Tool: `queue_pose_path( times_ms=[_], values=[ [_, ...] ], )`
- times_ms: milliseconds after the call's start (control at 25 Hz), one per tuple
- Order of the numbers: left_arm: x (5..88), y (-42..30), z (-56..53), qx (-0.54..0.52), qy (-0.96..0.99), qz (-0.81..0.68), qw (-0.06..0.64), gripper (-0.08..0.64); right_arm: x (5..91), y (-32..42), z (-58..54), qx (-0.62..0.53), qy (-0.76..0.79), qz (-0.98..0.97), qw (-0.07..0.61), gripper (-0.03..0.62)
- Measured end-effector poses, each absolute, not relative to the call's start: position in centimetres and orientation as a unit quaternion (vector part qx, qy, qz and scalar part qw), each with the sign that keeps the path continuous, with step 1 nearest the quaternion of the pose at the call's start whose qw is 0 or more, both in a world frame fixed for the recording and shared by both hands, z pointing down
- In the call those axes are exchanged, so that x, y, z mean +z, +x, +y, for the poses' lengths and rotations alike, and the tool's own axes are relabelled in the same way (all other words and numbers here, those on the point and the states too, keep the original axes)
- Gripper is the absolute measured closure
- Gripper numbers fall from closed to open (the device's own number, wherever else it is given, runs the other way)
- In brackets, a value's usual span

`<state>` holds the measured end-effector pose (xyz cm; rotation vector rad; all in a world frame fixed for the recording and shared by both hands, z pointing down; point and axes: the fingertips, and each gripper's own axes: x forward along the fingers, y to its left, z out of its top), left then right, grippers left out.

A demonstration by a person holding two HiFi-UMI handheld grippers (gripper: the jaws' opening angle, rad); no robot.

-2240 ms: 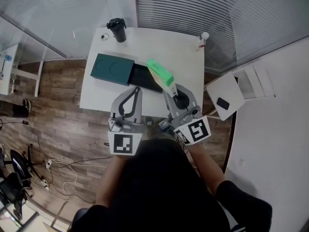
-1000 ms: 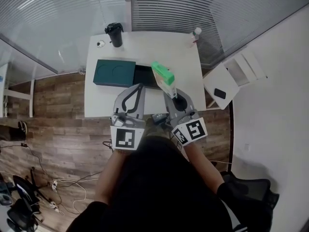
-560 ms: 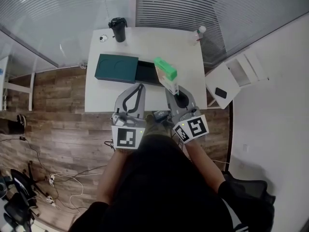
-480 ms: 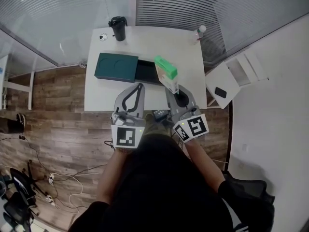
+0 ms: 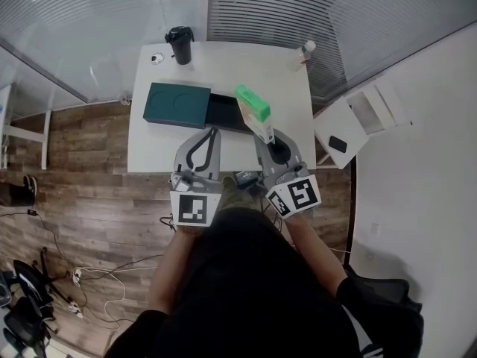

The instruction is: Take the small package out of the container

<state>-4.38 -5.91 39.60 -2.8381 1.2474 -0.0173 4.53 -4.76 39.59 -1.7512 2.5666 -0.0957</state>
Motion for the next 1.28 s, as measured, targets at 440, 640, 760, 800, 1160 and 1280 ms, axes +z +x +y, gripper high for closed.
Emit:
queue_pose_path(
  times_ms=[440, 640, 760, 800, 1160, 1280],
  values=[
    [39.8, -3.8, -5.9, -0.006, -0.916, 0.401, 0.026, 0.561, 39.8, 4.8, -4.9, -0.028, -0.569, 0.822, 0.011, 0.589],
    [39.7, -3.7, -5.2, -0.003, -0.915, 0.402, 0.031, 0.561, 39.8, 4.6, -4.3, -0.021, -0.571, 0.821, 0.009, 0.589],
    [39.6, -3.8, -5.2, 0.001, -0.915, 0.403, 0.032, 0.561, 39.7, 4.1, -4.2, -0.020, -0.567, 0.823, 0.013, 0.589],
    [39.6, -3.9, -5.1, 0.000, -0.915, 0.403, 0.034, 0.561, 39.7, 3.9, -4.2, -0.020, -0.566, 0.824, 0.014, 0.589],
    [39.5, -4.1, -4.8, 0.000, -0.914, 0.405, 0.031, 0.561, 39.6, 3.5, -4.1, -0.014, -0.563, 0.826, 0.005, 0.591],
    [39.5, -4.2, -4.7, -0.003, -0.914, 0.404, 0.034, 0.561, 39.5, 3.5, -3.9, -0.013, -0.563, 0.826, 0.003, 0.591]
  ],
)
